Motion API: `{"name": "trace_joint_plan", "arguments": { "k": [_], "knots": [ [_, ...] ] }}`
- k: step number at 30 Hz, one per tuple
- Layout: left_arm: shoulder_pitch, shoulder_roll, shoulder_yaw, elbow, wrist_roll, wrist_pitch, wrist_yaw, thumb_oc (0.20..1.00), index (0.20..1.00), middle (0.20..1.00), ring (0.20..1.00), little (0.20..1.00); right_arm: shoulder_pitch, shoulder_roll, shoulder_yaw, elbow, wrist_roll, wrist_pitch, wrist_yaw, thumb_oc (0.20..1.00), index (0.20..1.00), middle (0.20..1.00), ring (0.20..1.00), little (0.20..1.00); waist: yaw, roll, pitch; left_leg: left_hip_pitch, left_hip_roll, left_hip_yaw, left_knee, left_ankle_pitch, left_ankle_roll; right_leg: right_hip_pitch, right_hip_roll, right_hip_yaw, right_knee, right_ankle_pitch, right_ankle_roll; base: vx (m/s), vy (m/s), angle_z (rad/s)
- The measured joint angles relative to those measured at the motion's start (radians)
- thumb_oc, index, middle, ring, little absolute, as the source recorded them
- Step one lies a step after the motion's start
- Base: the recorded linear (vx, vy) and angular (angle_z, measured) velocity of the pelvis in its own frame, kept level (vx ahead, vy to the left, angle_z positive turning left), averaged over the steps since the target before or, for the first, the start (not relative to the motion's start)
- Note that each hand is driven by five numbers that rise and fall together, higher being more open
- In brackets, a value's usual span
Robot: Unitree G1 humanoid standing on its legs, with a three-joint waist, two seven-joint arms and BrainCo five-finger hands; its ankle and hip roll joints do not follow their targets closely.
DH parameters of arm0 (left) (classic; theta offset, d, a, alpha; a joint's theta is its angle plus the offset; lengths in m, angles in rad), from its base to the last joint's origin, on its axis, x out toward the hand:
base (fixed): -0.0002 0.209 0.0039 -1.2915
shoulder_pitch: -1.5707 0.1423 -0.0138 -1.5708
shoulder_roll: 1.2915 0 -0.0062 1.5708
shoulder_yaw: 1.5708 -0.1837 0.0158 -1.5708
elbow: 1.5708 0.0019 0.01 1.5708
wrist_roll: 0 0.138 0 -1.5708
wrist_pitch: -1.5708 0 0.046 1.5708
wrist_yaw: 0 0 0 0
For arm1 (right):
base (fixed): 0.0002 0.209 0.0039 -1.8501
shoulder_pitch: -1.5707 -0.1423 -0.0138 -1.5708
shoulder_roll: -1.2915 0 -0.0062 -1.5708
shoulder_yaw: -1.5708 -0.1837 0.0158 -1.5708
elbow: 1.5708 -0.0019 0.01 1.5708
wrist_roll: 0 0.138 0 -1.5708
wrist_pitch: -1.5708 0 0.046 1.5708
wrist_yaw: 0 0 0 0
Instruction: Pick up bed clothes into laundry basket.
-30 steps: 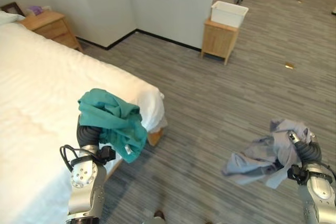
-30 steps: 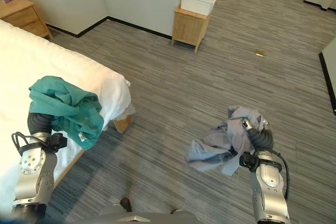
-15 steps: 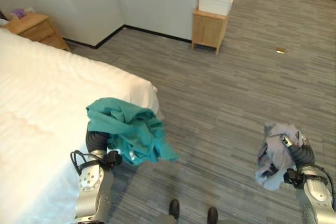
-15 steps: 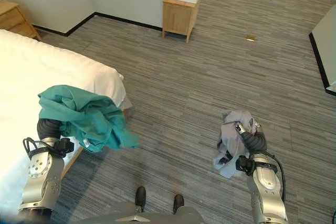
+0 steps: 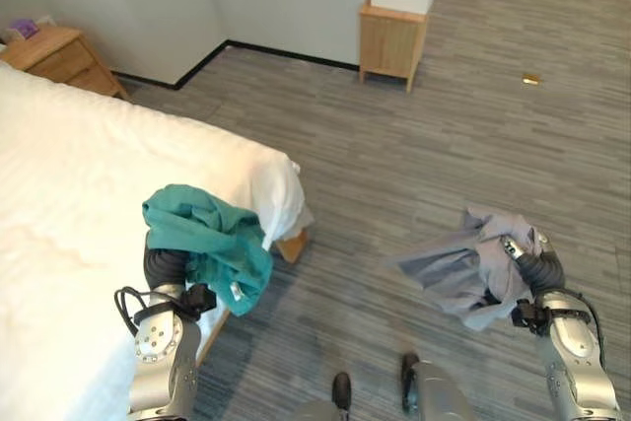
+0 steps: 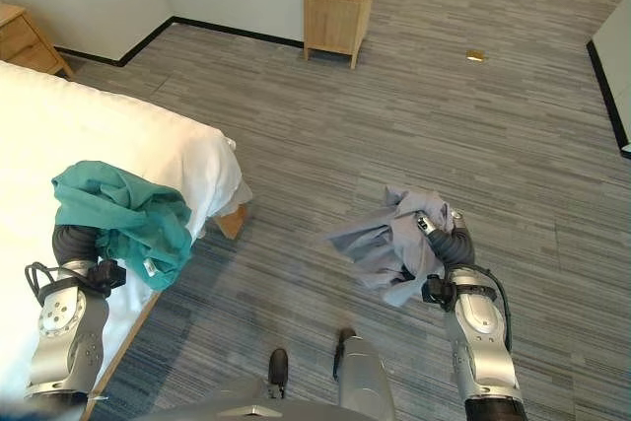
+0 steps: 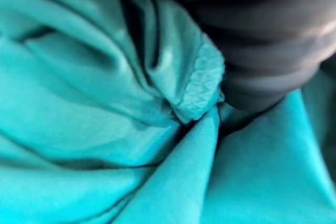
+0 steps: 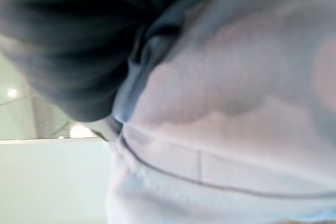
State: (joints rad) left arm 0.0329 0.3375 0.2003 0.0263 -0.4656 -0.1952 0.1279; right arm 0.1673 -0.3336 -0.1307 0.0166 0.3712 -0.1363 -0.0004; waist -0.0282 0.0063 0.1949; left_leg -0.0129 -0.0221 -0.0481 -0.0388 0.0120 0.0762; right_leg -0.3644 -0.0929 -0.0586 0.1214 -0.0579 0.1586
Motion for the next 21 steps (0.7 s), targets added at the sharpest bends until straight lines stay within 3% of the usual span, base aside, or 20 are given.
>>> {"name": "trace_joint_plan", "arguments": {
  "k": [2,4,5,6,7,9,10,11,12,13,14,15,16,17,18,20,21],
  "knots": [
    [0.012,-0.011,-0.007,0.012,0.001,0.001,0.0,0.2,0.2,0.2,0.2,0.2,0.021,0.005,-0.006,0.0,0.0,0.0,-0.004,0.2,0.2,0.2,0.2,0.2,-0.01,-0.008,-0.011,0.013,0.014,-0.013,-0.007,-0.024,-0.028,-0.006,-0.01,-0.032,-0.031,0.015,-0.01,0.56,-0.167,0.24],
    [0.044,-0.011,-0.052,-0.006,0.008,0.001,-0.005,0.2,0.2,0.2,0.2,0.2,0.033,0.03,-0.037,0.014,0.0,0.002,-0.006,0.2,0.2,0.2,0.2,0.2,-0.017,-0.008,-0.025,0.049,0.059,-0.043,-0.014,-0.057,-0.073,0.009,-0.022,-0.164,0.043,-0.004,-0.006,0.53,-0.17,0.42],
    [0.064,0.007,-0.056,-0.015,0.009,0.001,-0.007,0.2,0.2,0.2,0.2,0.2,0.04,0.037,-0.038,0.012,0.0,0.002,-0.003,0.2,0.2,0.2,0.2,0.2,-0.023,-0.046,-0.041,0.066,0.048,-0.046,-0.004,-0.07,-0.081,0.062,-0.04,-0.164,0.005,-0.035,0.017,0.67,-0.245,0.04],
    [0.092,0.004,-0.034,-0.002,0.007,0.006,-0.011,0.2,0.2,0.2,0.2,0.2,0.009,0.034,-0.03,0.054,0.0,-0.001,0.0,0.2,0.2,0.2,0.2,0.2,-0.013,-0.067,-0.054,0.126,0.074,-0.021,0.008,-0.119,-0.122,0.093,-0.047,-0.22,0.042,-0.004,-0.017,0.59,-0.24,-0.14],
    [0.116,0.002,-0.033,0.002,0.007,0.01,-0.012,0.2,0.2,0.2,0.2,0.2,0.008,0.035,-0.025,0.072,0.0,0.002,-0.001,0.2,0.2,0.2,0.2,0.2,-0.018,-0.053,-0.077,0.131,0.106,-0.014,0.061,-0.157,-0.161,0.117,-0.026,-0.234,0.043,-0.004,-0.015,0.51,-0.274,-0.42],
    [0.128,0.002,-0.032,0.001,0.007,0.007,-0.016,0.2,0.2,0.2,0.2,0.2,0.018,0.018,-0.02,0.065,0.0,-0.007,-0.001,0.2,0.2,0.2,0.2,0.2,-0.02,-0.045,-0.11,0.091,0.14,-0.014,0.21,-0.215,-0.214,0.139,0.018,-0.238,0.044,0.028,-0.065,0.55,-0.358,-0.24],
    [0.1,0.002,-0.034,0.015,-0.002,0.009,-0.015,0.2,0.2,0.2,0.2,0.2,0.0,-0.002,-0.019,0.078,0.004,0.002,-0.006,0.2,0.2,0.2,0.2,0.2,-0.026,-0.051,-0.103,-0.073,0.151,-0.019,0.595,-0.191,-0.248,0.19,0.049,-0.25,0.023,0.005,-0.118,0.37,-0.273,-0.26],
    [0.095,-0.006,-0.034,0.015,-0.005,0.009,-0.015,0.2,0.2,0.2,0.2,0.2,0.0,-0.015,-0.02,0.072,0.005,0.001,-0.006,0.2,0.2,0.2,0.2,0.2,-0.018,-0.063,-0.106,-0.188,0.147,-0.041,0.833,-0.047,-0.287,0.22,0.058,-0.241,0.022,0.001,-0.155,0.5,-0.345,-0.61],
    [0.09,-0.018,-0.051,0.019,-0.015,0.007,-0.011,0.2,0.2,0.2,0.2,0.2,0.008,-0.03,-0.029,0.051,0.032,-0.013,-0.013,0.2,0.2,0.2,0.2,0.2,0.005,-0.076,-0.102,-0.316,0.13,-0.068,1.064,0.093,-0.28,0.267,0.082,-0.208,0.017,-0.003,-0.215,0.56,-0.271,-0.65],
    [0.079,-0.01,-0.073,0.017,-0.024,0.007,-0.003,0.2,0.2,0.2,0.2,0.2,0.013,-0.034,-0.031,0.052,0.034,-0.019,-0.027,0.2,0.2,0.2,0.2,0.2,0.008,-0.082,-0.099,-0.381,0.108,-0.068,1.099,0.077,-0.254,0.297,0.085,-0.204,0.009,-0.023,-0.225,0.72,-0.288,-0.58],
    [0.063,-0.011,-0.08,0.019,-0.023,0.007,-0.01,0.2,0.2,0.2,0.2,0.2,0.018,-0.031,-0.042,0.05,0.033,-0.018,-0.032,0.2,0.2,0.2,0.2,0.2,0.023,-0.089,-0.09,-0.403,0.099,-0.026,1.093,0.07,-0.199,0.327,0.086,-0.183,-0.006,-0.025,-0.237,0.5,-0.091,-0.48],
    [0.064,-0.021,-0.077,0.019,-0.028,0.007,-0.01,0.2,0.2,0.2,0.2,0.2,0.019,-0.033,-0.037,0.051,0.035,-0.016,-0.044,0.2,0.2,0.2,0.2,0.2,0.039,-0.104,-0.081,-0.438,0.105,0.024,1.026,0.059,-0.183,0.355,0.087,-0.158,-0.022,-0.037,-0.218,0.52,-0.045,-0.77],
    [0.063,-0.021,-0.069,0.02,-0.039,0.006,-0.012,0.2,0.2,0.2,0.2,0.2,0.023,-0.029,-0.043,0.043,0.043,-0.017,-0.051,0.2,0.2,0.2,0.2,0.2,0.056,-0.118,-0.076,-0.47,0.106,0.102,0.82,0.053,-0.156,0.396,0.091,-0.136,-0.066,-0.032,-0.214,0.56,-0.016,-0.88],
    [0.06,-0.02,-0.067,0.02,-0.042,0.006,-0.01,0.2,0.2,0.2,0.2,0.2,0.018,-0.03,-0.049,0.045,0.045,-0.017,-0.056,0.2,0.2,0.2,0.2,0.2,0.059,-0.117,-0.07,-0.475,0.102,0.126,0.718,0.057,-0.158,0.409,0.099,-0.143,-0.077,-0.015,-0.241,0.63,0.022,-0.86],
    [0.071,-0.015,-0.061,0.029,-0.042,0.004,-0.014,0.2,0.2,0.2,0.2,0.2,0.017,-0.031,-0.044,0.047,0.047,-0.017,-0.06,0.2,0.2,0.2,0.2,0.2,0.065,-0.098,-0.07,-0.478,0.102,0.136,0.565,0.057,-0.155,0.469,0.125,-0.128,-0.115,-0.023,-0.222,0.61,0.058,-0.66],
    [0.086,-0.013,-0.06,0.03,-0.042,0.004,-0.015,0.2,0.2,0.2,0.2,0.2,0.027,-0.034,-0.039,0.045,0.053,-0.017,-0.063,0.2,0.2,0.2,0.2,0.2,0.07,-0.081,-0.075,-0.455,0.095,0.162,0.404,0.068,-0.144,0.527,0.142,-0.132,-0.15,-0.035,-0.216,0.59,0.043,-0.52],
    [0.093,-0.016,-0.052,0.031,-0.041,0.004,-0.017,0.2,0.2,0.2,0.2,0.2,0.026,-0.04,-0.032,0.047,0.055,-0.018,-0.065,0.2,0.2,0.2,0.2,0.2,0.072,-0.069,-0.077,-0.445,0.076,0.168,0.297,0.06,-0.148,0.549,0.152,-0.122,-0.167,-0.058,-0.183,0.69,0.022,-0.53]
  ]
}}
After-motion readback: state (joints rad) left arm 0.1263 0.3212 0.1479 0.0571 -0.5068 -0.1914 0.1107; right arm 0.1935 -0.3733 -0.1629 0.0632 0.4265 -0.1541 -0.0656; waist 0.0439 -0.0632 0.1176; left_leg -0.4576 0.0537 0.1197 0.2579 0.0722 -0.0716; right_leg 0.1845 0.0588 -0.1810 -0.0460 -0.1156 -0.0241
